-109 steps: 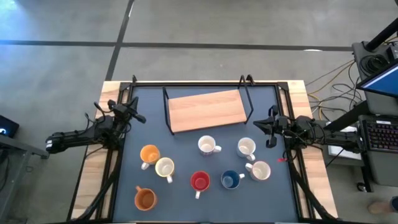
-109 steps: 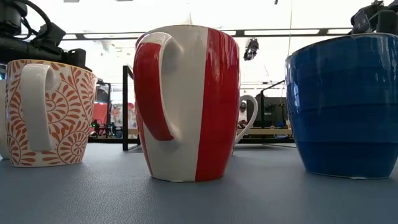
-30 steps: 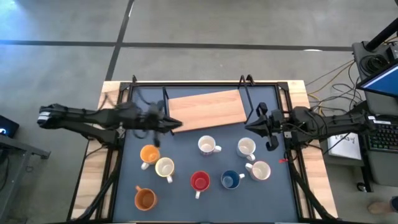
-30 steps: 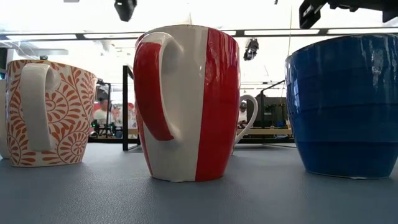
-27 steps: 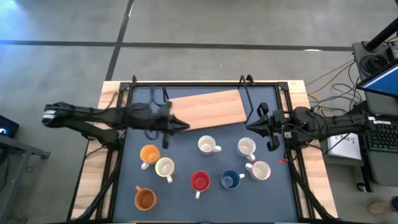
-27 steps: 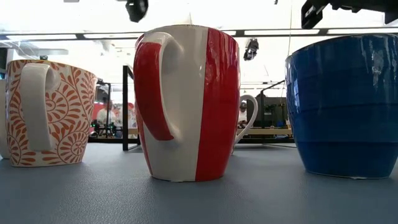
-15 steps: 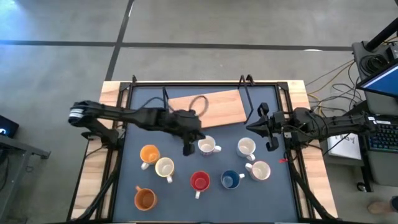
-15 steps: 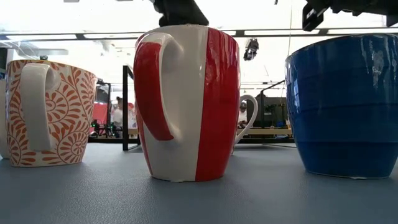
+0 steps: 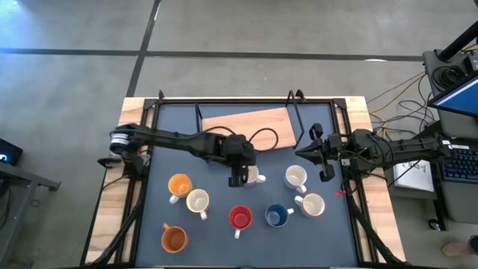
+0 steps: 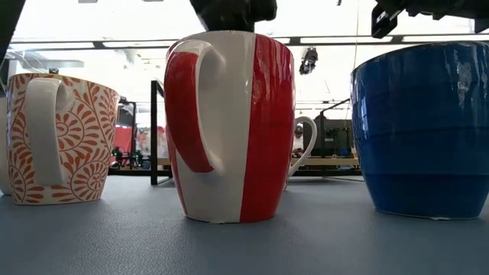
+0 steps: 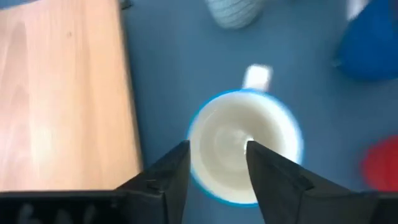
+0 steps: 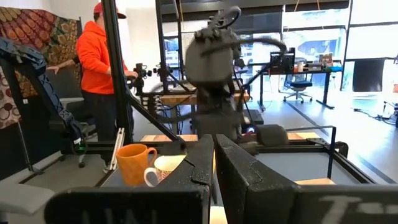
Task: Place coffee mugs
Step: Put the red patterned mug on the shelf
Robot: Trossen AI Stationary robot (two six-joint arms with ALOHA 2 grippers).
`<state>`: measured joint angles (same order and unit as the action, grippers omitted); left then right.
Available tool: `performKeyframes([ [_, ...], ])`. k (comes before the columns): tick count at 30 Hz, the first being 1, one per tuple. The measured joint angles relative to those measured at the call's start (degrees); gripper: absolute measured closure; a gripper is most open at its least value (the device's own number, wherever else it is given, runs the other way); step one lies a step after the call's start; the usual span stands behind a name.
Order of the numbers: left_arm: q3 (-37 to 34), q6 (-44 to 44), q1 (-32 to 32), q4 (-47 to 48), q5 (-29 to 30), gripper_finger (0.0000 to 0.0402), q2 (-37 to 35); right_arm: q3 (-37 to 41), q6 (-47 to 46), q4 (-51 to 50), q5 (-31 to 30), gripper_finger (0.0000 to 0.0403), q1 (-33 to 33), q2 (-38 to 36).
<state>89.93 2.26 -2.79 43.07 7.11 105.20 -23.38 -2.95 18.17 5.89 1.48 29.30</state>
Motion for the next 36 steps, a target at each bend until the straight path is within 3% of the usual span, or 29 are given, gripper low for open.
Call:
performKeyframes([
  [6,-0.06,-0.97,0.59,-0.12,0.44,0.0248,1.51,0.00,0.01,-0.45,0.00,0.0394,0.00,0.00],
  [15,-0.52,-1.38,1.03,-0.29,0.59,0.0288,5.93,-0.02,-0.77,-0.85,0.04,0.0394,0.00,0.00],
  [25,-0.59,-2.88,1.03,-0.33,-0.40,0.0390,6.49,-0.02,-1.54,-1.77,0.07,0.0394,0.00,0.00],
  [36,1.49,-4.71,1.09,2.59,0.05,0.0397,6.31,-0.02,-0.90,-1.66,0.04,0.0394,0.00,0.02],
])
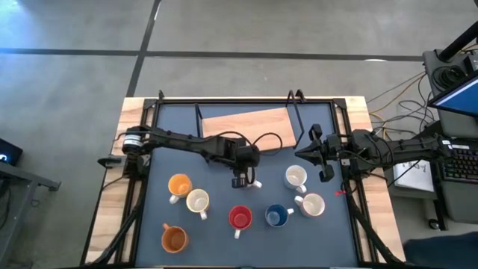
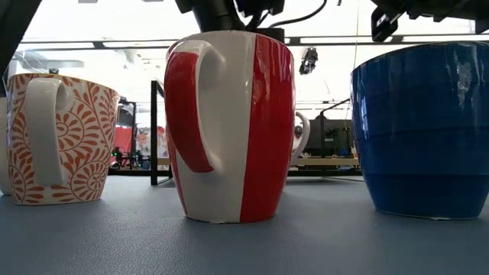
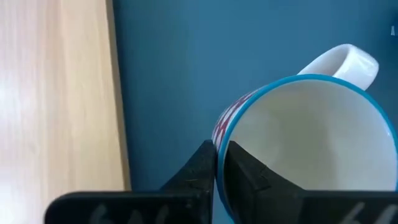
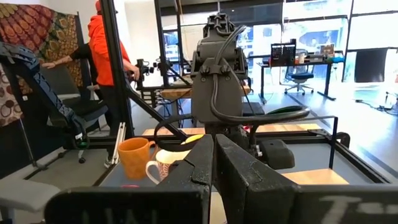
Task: Place coffee mugs
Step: Put the red patterned mug on the shelf
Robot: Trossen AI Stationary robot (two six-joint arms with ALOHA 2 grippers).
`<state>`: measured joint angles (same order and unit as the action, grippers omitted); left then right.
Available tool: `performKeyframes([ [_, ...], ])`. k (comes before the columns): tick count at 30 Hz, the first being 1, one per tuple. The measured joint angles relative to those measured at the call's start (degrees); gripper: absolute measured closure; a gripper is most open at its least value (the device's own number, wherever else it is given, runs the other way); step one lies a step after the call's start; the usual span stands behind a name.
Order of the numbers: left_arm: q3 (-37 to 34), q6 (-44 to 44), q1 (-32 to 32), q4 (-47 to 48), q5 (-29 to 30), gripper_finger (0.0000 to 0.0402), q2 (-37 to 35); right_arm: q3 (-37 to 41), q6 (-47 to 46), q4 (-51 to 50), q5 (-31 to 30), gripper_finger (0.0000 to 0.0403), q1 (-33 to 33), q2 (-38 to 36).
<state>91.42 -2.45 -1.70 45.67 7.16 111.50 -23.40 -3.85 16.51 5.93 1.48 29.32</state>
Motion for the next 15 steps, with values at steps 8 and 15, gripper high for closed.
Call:
performKeyframes([
  [8,4.56,0.46,0.34,4.59,-1.79,0.0399,0.02,0.00,0.96,0.02,-0.02,0.0394,0.00,0.00],
  [15,10.90,2.95,3.15,9.39,-2.17,0.0399,0.00,0.00,1.11,0.02,-0.04,0.0394,0.00,0.00],
])
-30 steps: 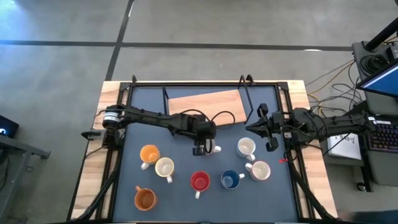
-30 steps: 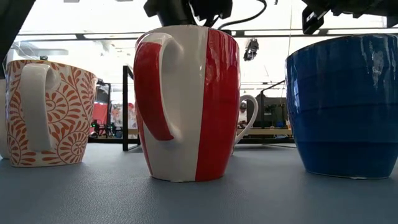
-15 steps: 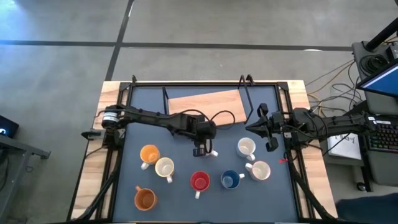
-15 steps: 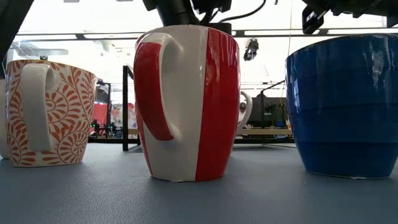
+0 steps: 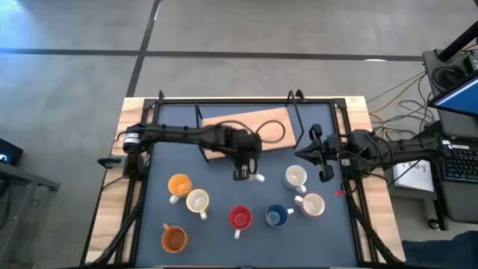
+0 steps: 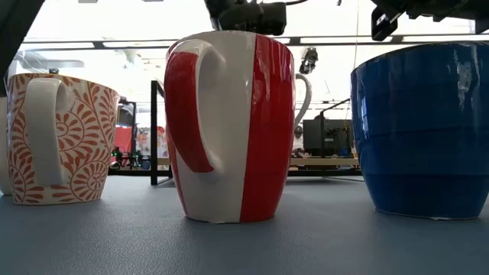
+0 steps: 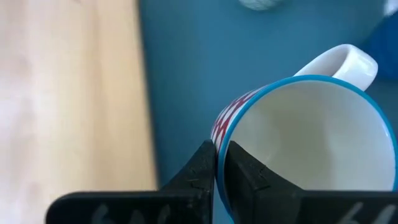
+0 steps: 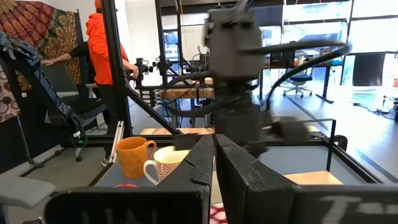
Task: Place coffee mugs
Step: Put the red patterned mug on the shelf
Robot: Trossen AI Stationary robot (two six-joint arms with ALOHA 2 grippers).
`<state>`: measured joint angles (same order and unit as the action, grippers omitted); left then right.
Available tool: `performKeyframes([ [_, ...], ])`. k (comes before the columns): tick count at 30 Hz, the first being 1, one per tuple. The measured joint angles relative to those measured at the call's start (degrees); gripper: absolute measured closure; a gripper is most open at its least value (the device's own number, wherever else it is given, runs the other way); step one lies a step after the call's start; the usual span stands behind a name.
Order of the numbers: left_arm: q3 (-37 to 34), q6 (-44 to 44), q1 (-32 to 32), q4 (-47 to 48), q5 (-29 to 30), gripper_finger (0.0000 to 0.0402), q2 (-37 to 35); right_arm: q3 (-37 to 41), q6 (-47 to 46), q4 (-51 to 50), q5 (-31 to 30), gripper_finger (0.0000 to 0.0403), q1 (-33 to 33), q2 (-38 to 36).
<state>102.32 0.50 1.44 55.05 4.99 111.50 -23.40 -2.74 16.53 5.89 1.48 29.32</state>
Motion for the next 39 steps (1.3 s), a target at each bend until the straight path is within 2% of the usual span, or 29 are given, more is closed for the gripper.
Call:
performKeyframes([
  [5,2.52,4.03,4.54,1.30,0.01,0.0399,0.00,0.00,-0.01,0.00,0.00,0.0394,0.00,0.02],
  [13,2.74,6.53,13.50,2.75,-0.15,0.0399,-0.09,-0.01,-0.17,0.00,-0.02,0.0394,0.00,0.02],
  [18,2.19,6.53,17.88,3.25,-3.16,0.0399,-0.09,0.00,-0.20,-0.04,-0.01,0.0394,0.00,0.02],
  [27,2.06,8.06,20.42,3.21,-3.56,0.0399,-0.11,0.05,-0.23,-0.37,-0.02,0.0394,0.00,0.04],
  [39,0.42,7.57,20.80,1.10,-2.74,0.0395,-0.11,0.11,-0.81,-0.44,0.00,0.0394,0.00,0.03],
])
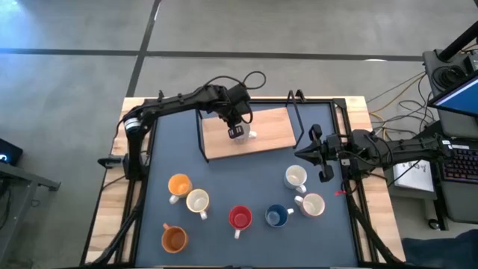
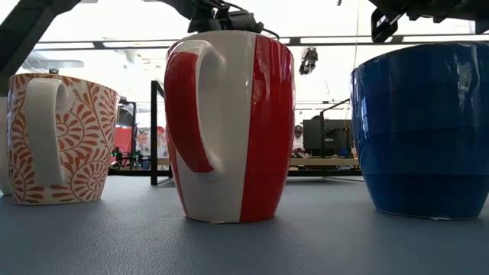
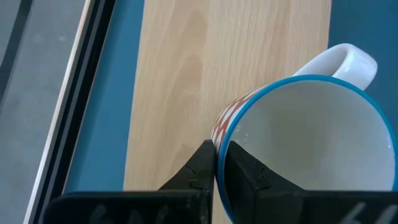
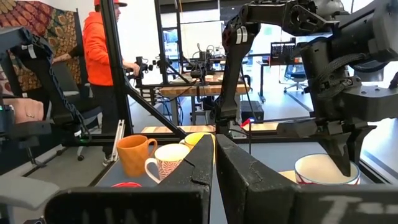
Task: Place coffee mugs
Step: Put the red patterned mug on the shelf
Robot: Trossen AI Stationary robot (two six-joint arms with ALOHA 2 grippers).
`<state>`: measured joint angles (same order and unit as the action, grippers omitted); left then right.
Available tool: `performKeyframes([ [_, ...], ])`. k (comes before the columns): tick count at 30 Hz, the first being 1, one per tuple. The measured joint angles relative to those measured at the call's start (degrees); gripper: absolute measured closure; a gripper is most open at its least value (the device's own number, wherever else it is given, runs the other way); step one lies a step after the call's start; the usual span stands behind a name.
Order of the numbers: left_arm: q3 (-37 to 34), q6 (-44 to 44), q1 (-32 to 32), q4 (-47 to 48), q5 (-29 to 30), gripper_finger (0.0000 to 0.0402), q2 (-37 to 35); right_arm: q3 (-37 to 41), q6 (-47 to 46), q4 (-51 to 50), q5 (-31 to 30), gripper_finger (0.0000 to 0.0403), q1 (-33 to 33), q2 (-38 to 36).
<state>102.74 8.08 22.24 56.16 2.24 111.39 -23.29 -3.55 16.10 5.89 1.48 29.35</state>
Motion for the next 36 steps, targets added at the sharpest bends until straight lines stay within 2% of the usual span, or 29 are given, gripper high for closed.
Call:
performKeyframes([
  [9,-2.67,-0.18,0.04,-0.62,0.02,0.0394,-0.28,0.01,-0.32,0.02,0.00,0.0394,0.00,-0.01],
  [19,-2.45,-0.42,0.26,-0.54,0.04,0.0389,-0.22,0.04,-1.05,0.02,0.00,0.0394,0.00,-0.01],
  [24,-2.45,-0.42,0.27,-0.56,0.83,0.0369,-0.11,0.04,-1.05,0.02,0.00,0.0394,0.00,-0.01],
  [29,-2.45,-0.43,0.25,-0.56,5.26,0.0346,-0.11,0.04,-1.36,0.02,0.00,0.0394,0.00,-0.01],
  [36,-2.45,0.61,0.28,-0.40,5.82,0.0311,-0.11,0.04,-1.36,0.02,0.00,0.0394,0.00,-0.01],
])
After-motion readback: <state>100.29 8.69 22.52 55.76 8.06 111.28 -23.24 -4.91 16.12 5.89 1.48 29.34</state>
